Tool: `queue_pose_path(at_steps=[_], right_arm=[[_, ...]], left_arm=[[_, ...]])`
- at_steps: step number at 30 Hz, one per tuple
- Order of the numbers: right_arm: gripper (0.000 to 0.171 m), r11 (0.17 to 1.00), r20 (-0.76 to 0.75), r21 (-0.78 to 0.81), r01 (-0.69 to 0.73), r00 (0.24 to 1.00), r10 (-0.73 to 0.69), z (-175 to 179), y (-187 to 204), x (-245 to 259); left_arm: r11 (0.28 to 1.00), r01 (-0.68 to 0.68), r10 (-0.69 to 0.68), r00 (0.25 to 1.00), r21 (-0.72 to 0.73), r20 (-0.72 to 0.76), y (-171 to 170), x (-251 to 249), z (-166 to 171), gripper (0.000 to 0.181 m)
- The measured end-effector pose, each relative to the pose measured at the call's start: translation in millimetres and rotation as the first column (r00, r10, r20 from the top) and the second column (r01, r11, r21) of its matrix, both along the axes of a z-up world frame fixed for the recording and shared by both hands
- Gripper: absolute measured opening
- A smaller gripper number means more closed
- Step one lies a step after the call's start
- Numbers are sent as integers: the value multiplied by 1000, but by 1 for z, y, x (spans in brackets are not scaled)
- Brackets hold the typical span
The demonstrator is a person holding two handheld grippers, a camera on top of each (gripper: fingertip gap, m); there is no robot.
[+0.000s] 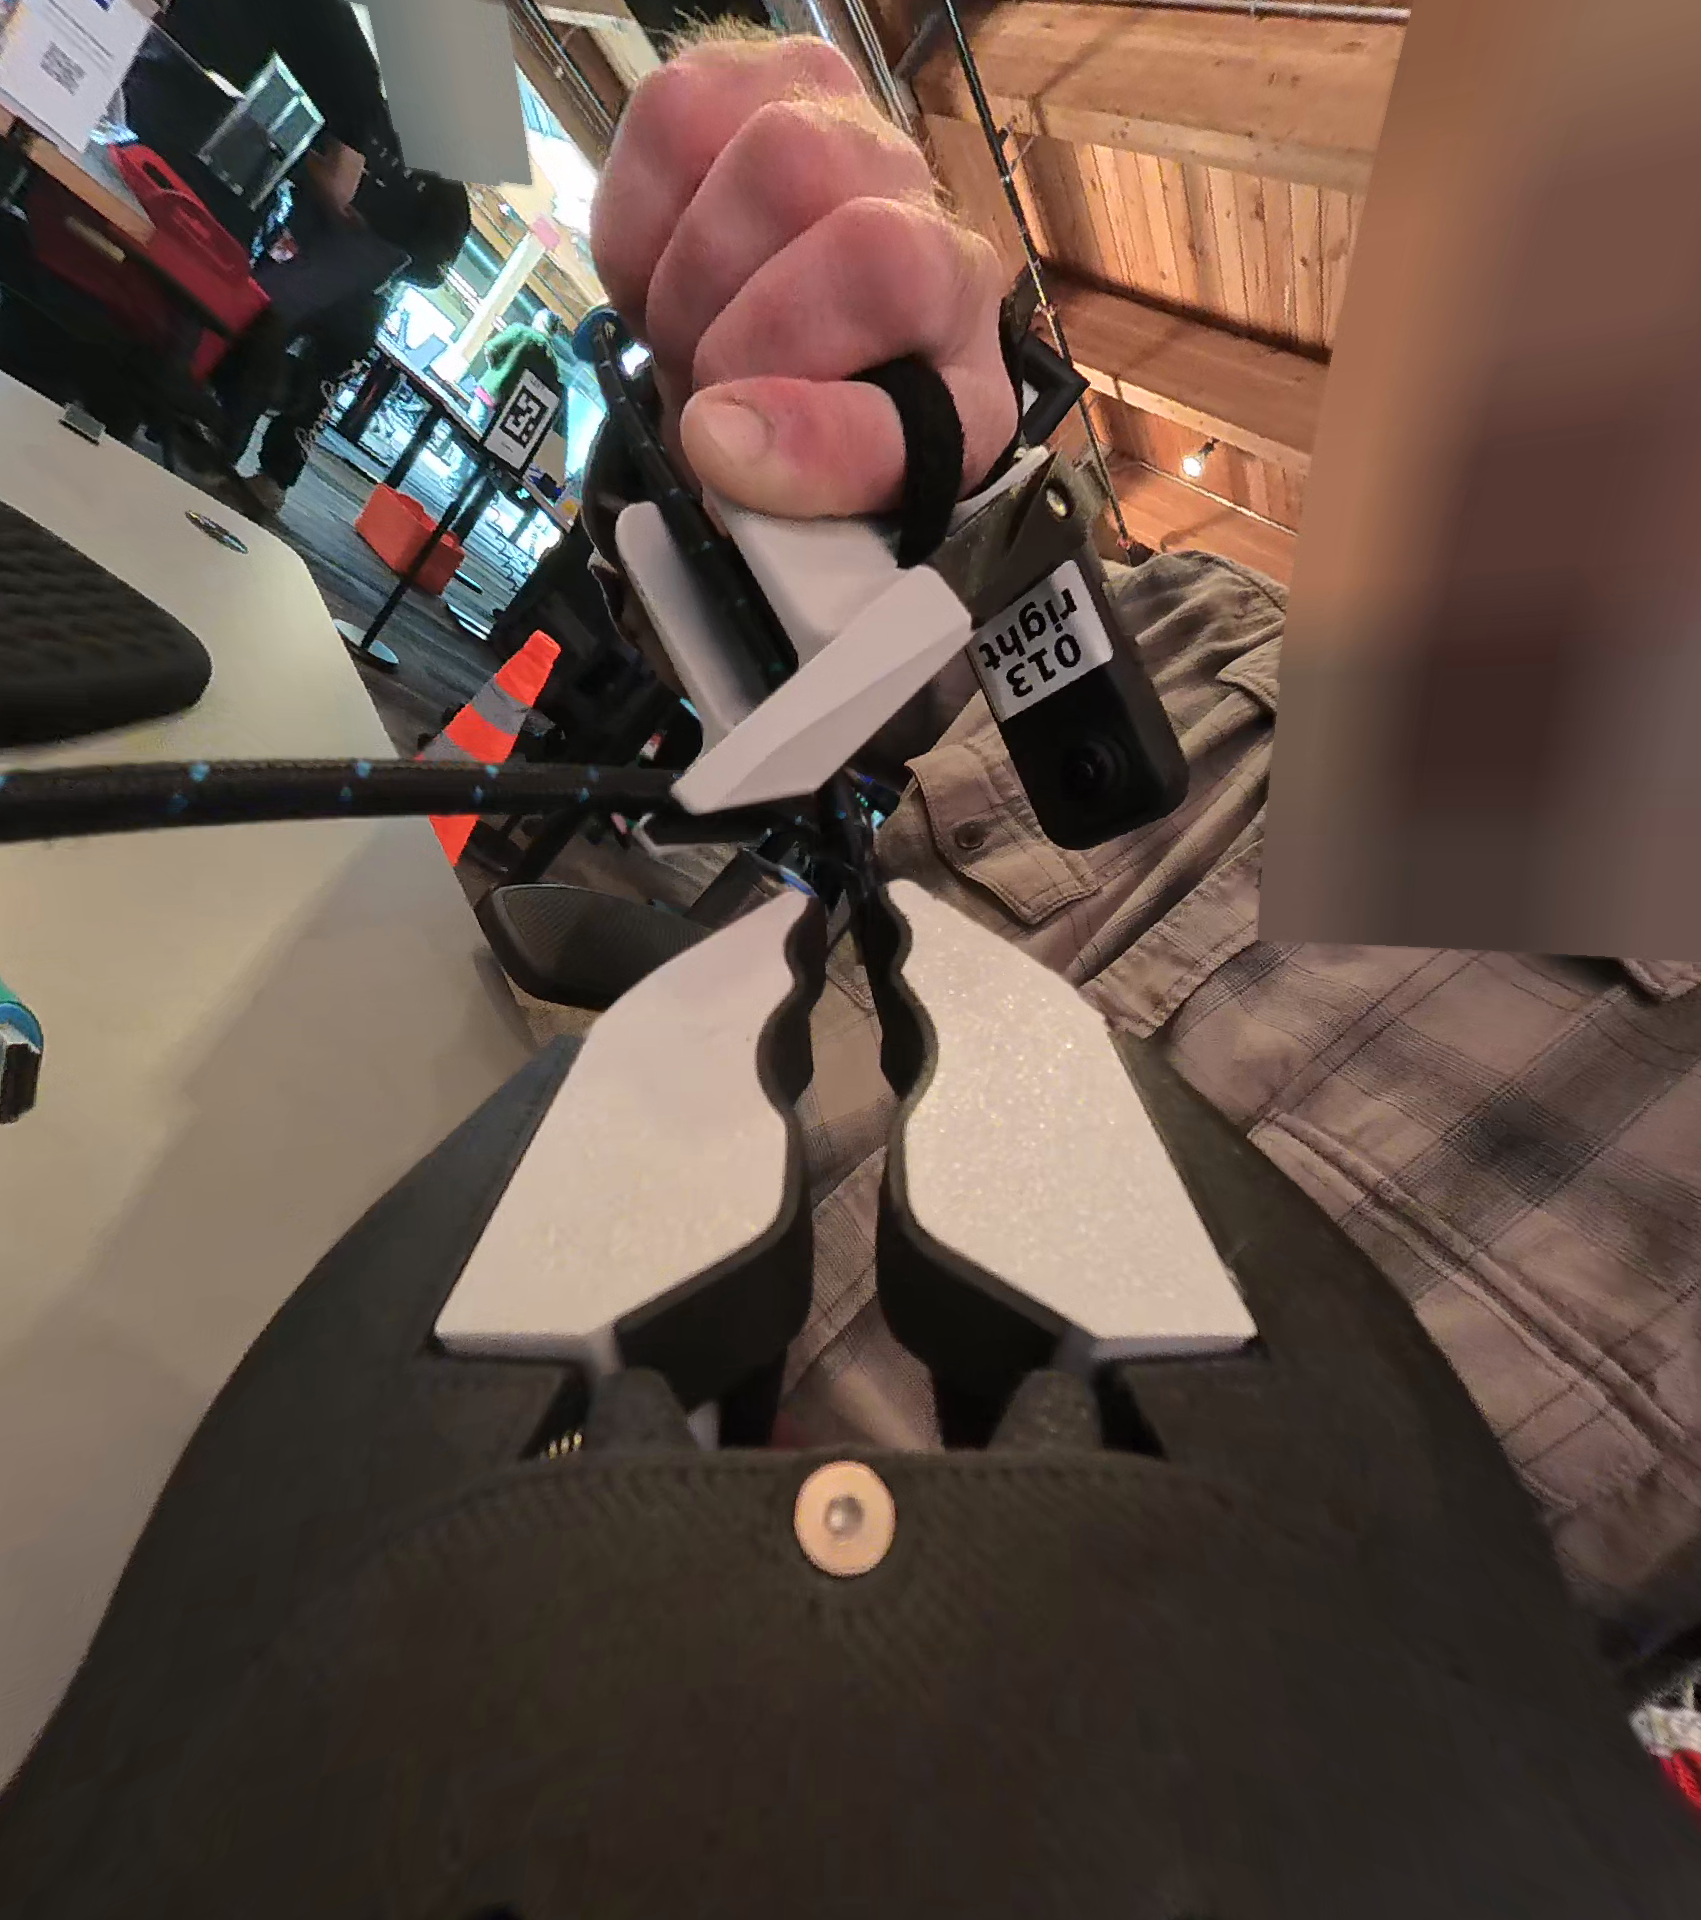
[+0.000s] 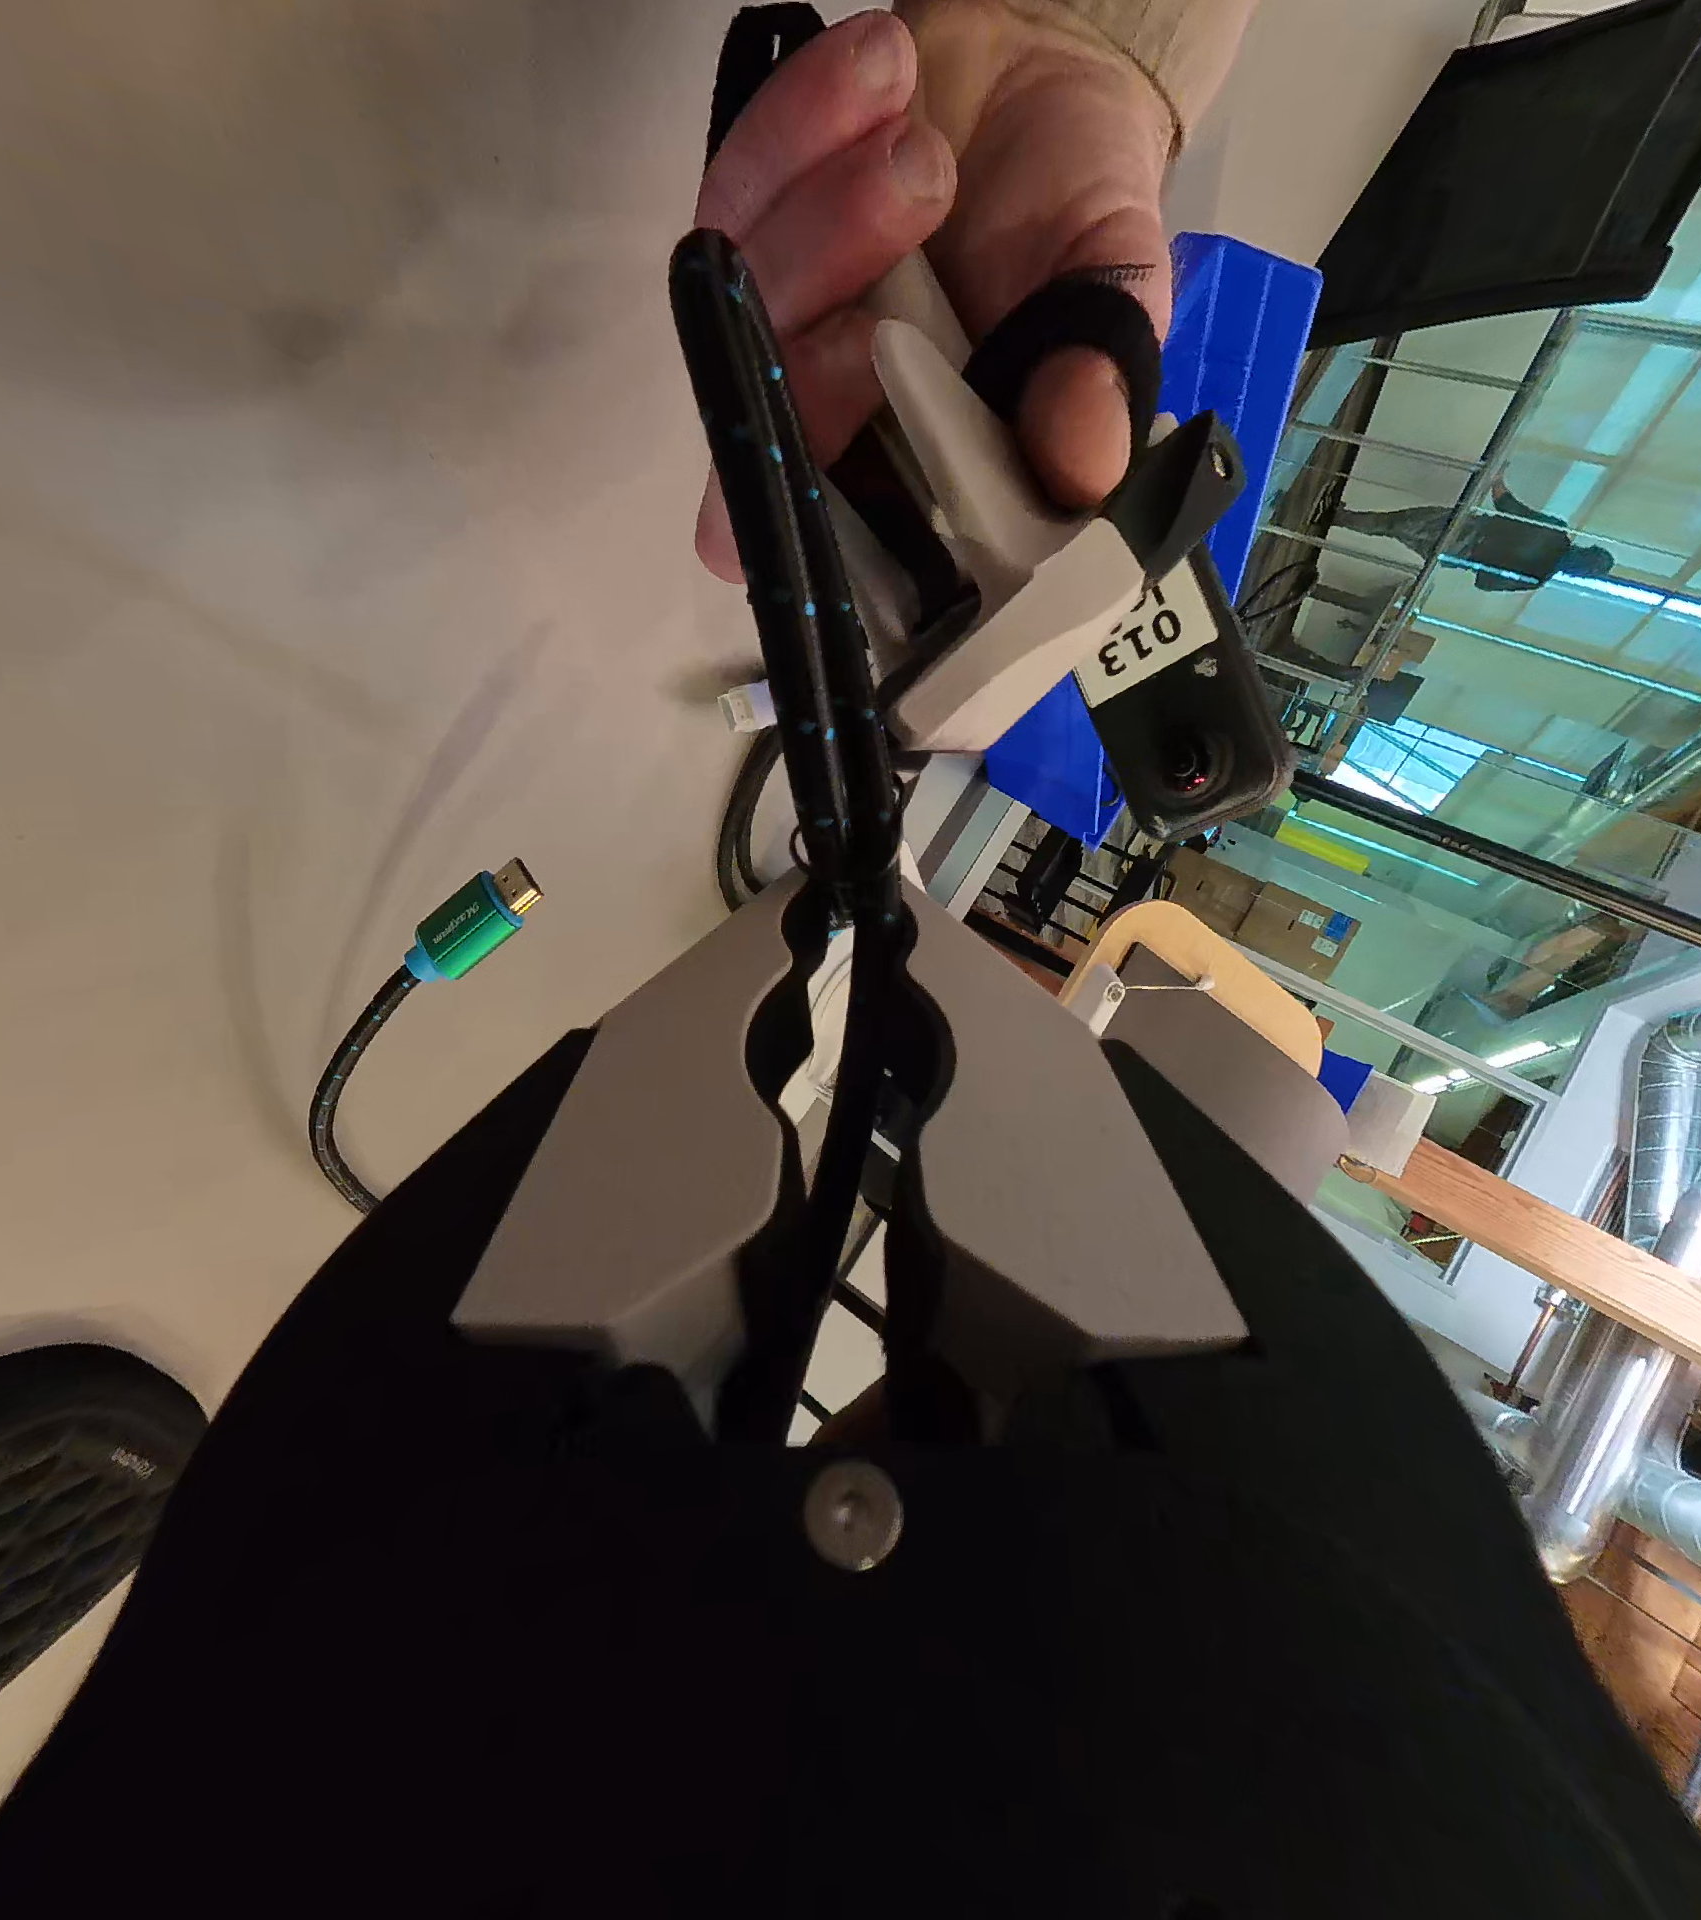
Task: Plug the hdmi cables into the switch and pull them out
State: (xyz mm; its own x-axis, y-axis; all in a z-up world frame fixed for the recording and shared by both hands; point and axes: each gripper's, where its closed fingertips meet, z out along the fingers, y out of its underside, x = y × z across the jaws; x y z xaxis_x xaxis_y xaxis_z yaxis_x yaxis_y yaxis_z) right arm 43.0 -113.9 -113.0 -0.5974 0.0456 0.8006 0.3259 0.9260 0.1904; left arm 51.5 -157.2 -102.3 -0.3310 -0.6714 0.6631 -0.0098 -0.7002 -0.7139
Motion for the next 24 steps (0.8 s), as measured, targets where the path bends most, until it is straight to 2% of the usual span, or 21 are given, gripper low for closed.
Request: queue_pose_path(at_steps=[12,18,24], right_arm=[[4,1000,11,-16,5,1000,-5,-5,1,3],[4,1000,8,-14,6,1000,-6,-3,0,4],[4,1000,13,-23,7,1000,-7,-6,-1,7]], left_arm=[[999,-22,22,1000,29,-11,3,4,-2,4],[1000,-5,5,1000,5,-11,3,6,-3,9],[996,-21,22,1000,85,-17,0,8,-3,2]])
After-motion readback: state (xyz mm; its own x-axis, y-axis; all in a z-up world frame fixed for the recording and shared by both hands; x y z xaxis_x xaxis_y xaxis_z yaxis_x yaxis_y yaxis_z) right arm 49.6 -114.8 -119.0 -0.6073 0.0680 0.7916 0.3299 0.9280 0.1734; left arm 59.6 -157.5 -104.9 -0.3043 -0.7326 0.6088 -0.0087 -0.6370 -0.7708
